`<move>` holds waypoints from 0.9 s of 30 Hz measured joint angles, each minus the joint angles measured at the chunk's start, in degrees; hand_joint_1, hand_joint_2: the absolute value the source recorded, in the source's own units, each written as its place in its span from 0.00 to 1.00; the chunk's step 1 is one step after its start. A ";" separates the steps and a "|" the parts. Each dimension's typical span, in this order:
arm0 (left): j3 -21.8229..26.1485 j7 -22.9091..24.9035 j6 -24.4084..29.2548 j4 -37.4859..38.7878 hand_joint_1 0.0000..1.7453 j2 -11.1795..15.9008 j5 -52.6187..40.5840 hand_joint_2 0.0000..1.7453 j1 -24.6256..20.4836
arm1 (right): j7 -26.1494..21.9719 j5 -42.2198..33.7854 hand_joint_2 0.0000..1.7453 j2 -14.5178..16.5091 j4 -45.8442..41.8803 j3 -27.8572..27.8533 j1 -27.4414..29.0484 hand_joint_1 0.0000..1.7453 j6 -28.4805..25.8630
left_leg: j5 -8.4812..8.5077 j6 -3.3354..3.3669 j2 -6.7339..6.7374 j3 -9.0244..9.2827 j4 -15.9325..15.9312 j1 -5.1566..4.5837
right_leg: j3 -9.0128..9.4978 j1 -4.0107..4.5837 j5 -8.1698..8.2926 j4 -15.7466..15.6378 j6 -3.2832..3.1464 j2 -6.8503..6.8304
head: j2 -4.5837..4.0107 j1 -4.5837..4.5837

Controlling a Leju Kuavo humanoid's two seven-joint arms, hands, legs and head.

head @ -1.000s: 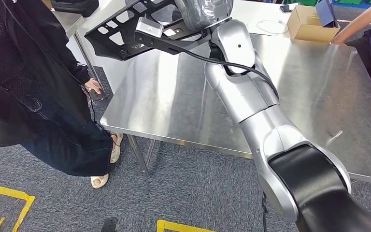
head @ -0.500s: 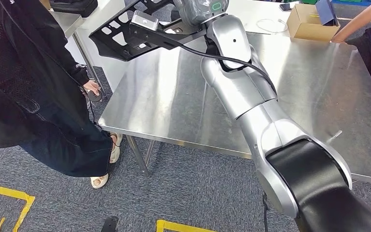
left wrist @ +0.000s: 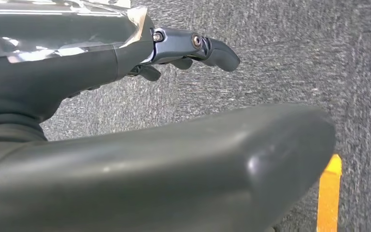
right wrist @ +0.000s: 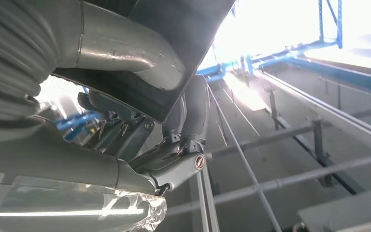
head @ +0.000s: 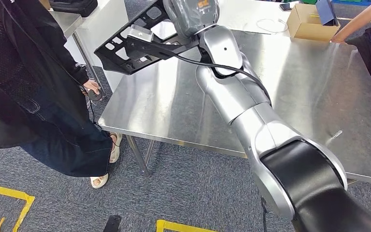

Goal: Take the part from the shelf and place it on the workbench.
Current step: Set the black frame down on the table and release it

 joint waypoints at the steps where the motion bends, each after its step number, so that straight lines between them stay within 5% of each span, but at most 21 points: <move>1: -0.04 0.01 -0.01 0.00 0.00 -0.09 -0.03 0.00 -0.04 | 0.19 -0.12 1.00 0.07 0.66 -0.04 0.09 1.00 -0.42 | 0.00 0.00 0.00 0.00 0.00 0.00 | 0.00 0.00 0.00 0.00 0.00 0.00 | 0.00 -0.01; 27: -0.04 -0.42 -1.21 0.01 0.00 -0.93 0.36 0.00 -0.06 | 2.47 -2.90 1.00 1.52 9.89 -4.06 3.40 1.00 -4.11 | -0.07 -0.09 0.00 -0.06 0.00 0.01 | -0.08 0.04 -0.02 0.00 0.00 0.02 | 0.00 -0.01</move>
